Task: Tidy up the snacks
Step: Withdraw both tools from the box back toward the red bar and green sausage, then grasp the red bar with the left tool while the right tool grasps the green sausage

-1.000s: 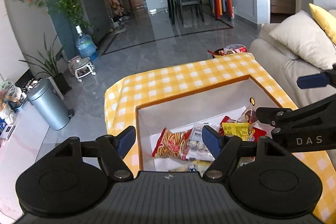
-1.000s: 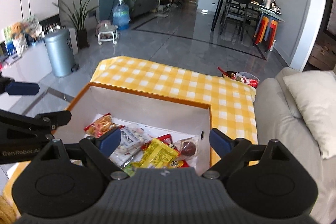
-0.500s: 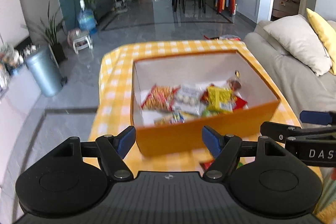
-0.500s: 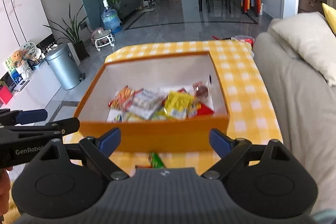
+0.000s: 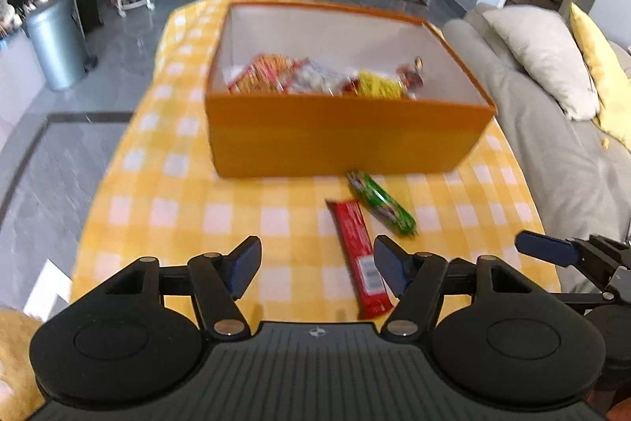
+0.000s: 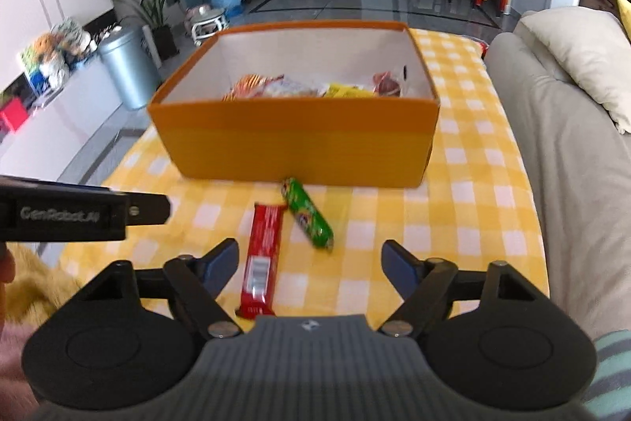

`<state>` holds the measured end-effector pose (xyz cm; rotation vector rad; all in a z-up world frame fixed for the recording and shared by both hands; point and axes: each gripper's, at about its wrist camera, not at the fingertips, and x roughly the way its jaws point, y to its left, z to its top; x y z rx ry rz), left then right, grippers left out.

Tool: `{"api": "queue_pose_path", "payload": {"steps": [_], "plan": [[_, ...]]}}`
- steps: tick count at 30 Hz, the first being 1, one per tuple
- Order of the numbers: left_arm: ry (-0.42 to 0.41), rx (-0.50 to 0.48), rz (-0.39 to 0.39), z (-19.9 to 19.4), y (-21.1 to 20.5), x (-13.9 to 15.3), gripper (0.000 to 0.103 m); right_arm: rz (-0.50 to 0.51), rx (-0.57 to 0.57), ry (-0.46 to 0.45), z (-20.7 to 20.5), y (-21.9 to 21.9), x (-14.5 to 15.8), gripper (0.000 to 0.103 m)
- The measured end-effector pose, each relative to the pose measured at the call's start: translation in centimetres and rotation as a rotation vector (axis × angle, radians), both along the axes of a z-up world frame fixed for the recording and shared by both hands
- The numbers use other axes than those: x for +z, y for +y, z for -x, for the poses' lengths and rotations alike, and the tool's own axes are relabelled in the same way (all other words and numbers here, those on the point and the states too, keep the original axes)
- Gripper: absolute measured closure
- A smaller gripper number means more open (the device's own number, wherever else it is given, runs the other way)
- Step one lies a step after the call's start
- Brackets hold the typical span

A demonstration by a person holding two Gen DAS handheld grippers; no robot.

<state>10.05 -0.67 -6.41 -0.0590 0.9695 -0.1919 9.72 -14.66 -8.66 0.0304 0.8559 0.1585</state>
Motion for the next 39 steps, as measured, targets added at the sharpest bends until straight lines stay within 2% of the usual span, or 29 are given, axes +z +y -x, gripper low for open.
{"api": "queue_pose_path", "payload": {"steps": [4, 8, 11, 14, 19, 27, 31, 35, 39], "plan": [[0.042, -0.008, 0.022, -0.4, -1.0, -1.4, 0.033, 0.015, 0.011, 0.014, 0.2, -0.4, -1.0, 0.04], [0.063, -0.011, 0.023, -1.3, -2.0, -3.1, 0.038, -0.007, 0.007, 0.032, -0.1, -1.2, -1.9, 0.045], [0.103, 0.009, 0.068, -2.2, -2.4, -4.4, 0.038, -0.008, 0.016, 0.055, -0.4, -1.3, -2.4, 0.049], [0.113, 0.008, 0.04, -2.8, -3.3, -5.4, 0.038, -0.003, 0.023, 0.072, -0.7, -1.3, -3.0, 0.055], [0.136, 0.01, 0.015, -3.7, -4.5, -6.3, 0.04, 0.013, 0.018, 0.089, -1.4, -1.4, -3.8, 0.058], [0.178, 0.014, -0.034, -5.1, -5.6, -8.2, 0.05, 0.019, 0.0, 0.096, -2.4, -2.0, -4.7, 0.059], [0.16, 0.001, -0.059, -5.2, -5.9, -8.4, 0.051, 0.007, -0.004, 0.097, -2.7, -2.3, -5.0, 0.059], [0.146, -0.018, -0.08, -5.5, -6.2, -8.4, 0.072, 0.014, 0.013, 0.092, -3.1, -2.0, -5.3, 0.063], [0.149, -0.021, -0.058, -5.8, -5.5, -8.4, 0.075, 0.031, 0.044, 0.079, -3.5, -1.4, -5.6, 0.067]]}}
